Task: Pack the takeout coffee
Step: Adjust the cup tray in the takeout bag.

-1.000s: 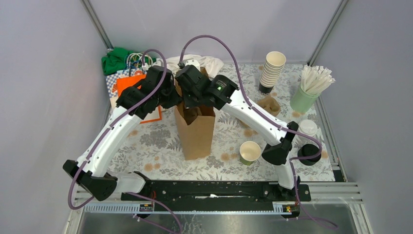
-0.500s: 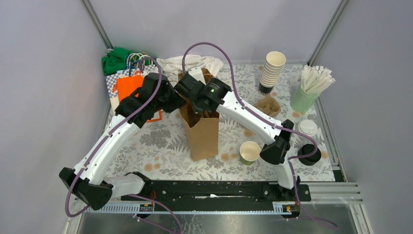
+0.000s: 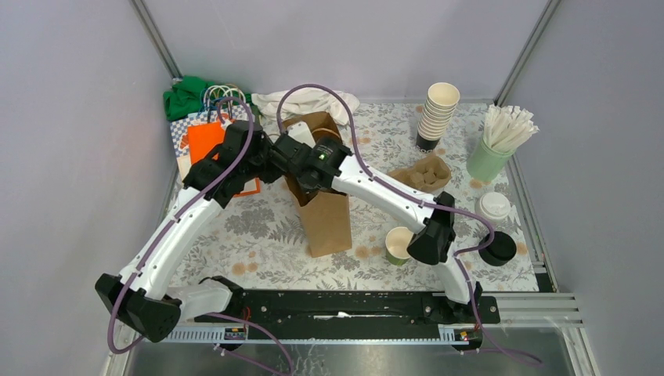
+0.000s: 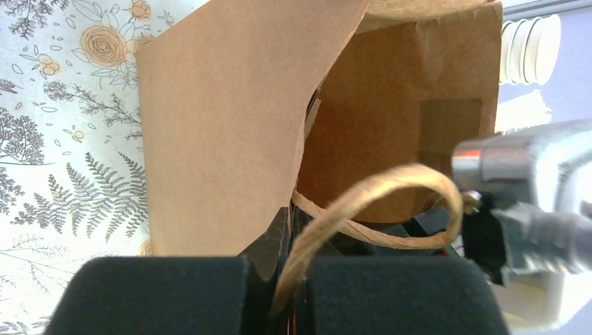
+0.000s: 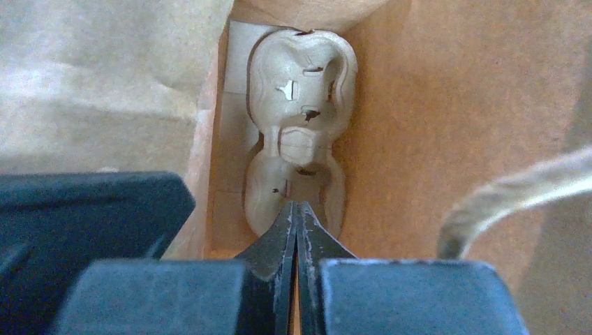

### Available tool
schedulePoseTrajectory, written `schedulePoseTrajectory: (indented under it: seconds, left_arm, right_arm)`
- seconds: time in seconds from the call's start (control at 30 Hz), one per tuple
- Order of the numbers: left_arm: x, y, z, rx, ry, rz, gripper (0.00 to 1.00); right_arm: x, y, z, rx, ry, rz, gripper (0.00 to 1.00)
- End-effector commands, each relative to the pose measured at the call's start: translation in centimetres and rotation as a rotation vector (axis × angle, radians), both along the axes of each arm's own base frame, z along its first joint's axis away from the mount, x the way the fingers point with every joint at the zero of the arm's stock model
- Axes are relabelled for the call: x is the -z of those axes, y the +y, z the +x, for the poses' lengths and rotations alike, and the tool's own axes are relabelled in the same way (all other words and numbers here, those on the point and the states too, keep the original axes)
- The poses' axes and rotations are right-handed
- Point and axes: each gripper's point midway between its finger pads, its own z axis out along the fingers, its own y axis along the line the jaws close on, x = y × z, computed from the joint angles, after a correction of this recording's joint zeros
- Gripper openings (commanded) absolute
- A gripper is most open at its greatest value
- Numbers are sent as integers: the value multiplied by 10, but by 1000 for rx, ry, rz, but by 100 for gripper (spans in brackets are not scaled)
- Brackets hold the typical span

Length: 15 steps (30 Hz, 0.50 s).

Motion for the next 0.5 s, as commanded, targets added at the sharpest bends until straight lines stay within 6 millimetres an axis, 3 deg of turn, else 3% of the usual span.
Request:
schedulePoseTrajectory:
  seconds: [0.0, 0.27, 0.47]
  left_arm:
    - [-7, -3, -5, 22, -11, -50, 0]
    - [-6, 6, -8, -2, -11, -49, 0]
    - [2, 4, -8, -2, 14, -58, 0]
  right_arm:
    - [20, 3, -4, -20, 37, -52, 0]
    - [52, -4, -6, 18, 141, -74, 0]
    - [63, -7, -8, 67, 251, -13, 0]
